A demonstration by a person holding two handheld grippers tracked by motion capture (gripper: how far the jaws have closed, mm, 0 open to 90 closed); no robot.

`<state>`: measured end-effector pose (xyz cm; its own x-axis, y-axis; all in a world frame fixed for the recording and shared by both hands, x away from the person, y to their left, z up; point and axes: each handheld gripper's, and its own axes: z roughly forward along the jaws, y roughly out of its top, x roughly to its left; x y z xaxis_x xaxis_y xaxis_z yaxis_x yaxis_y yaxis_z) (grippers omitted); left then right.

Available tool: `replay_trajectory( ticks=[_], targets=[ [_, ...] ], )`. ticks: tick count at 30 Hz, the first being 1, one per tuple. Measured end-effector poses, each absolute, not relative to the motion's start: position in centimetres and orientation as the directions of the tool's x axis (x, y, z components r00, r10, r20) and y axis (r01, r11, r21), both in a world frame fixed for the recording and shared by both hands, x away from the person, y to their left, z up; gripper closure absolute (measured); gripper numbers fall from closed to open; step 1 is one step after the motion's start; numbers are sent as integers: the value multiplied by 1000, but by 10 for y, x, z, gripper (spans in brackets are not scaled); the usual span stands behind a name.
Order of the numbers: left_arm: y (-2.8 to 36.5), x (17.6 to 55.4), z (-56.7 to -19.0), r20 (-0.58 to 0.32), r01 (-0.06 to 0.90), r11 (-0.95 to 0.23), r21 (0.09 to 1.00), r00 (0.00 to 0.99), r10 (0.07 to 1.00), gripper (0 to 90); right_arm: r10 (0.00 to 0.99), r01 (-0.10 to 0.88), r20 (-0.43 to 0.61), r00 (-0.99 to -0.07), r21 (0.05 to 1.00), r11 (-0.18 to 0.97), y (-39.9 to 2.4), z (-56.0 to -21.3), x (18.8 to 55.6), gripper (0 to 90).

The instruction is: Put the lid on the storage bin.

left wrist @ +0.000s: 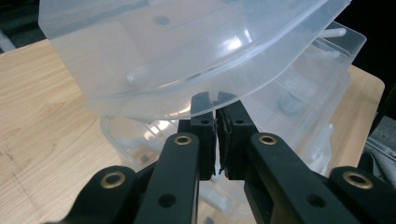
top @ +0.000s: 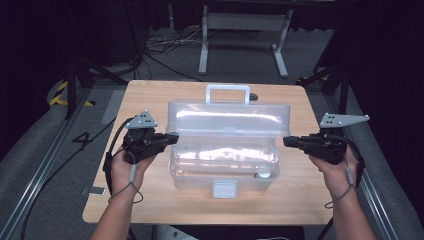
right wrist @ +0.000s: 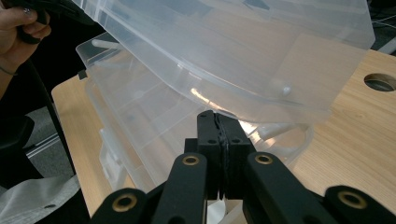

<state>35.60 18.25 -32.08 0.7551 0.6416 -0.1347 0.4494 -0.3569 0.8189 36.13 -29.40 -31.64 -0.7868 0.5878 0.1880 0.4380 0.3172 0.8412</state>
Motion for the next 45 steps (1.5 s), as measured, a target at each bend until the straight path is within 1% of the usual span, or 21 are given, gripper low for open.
replay_trajectory(
  ticks=[13,20,26,33,45],
  targets=[
    [183,347,-318,-120,462,-409,787,765,633,838,576,471,177,-798,779,412,-287,-314,362,896],
    [181,345,-318,-109,486,-464,740,768,631,853,564,490,186,-805,744,454,-285,-314,363,896],
    [181,345,-317,-106,498,-488,717,769,631,867,554,496,187,-811,723,482,-284,-315,363,896],
    [182,346,-319,-126,517,-497,697,770,625,876,559,511,188,-808,697,504,-282,-317,364,895],
    [179,344,-319,-100,519,-560,646,785,611,878,560,527,178,-809,643,556,-279,-320,365,895]
  ],
)
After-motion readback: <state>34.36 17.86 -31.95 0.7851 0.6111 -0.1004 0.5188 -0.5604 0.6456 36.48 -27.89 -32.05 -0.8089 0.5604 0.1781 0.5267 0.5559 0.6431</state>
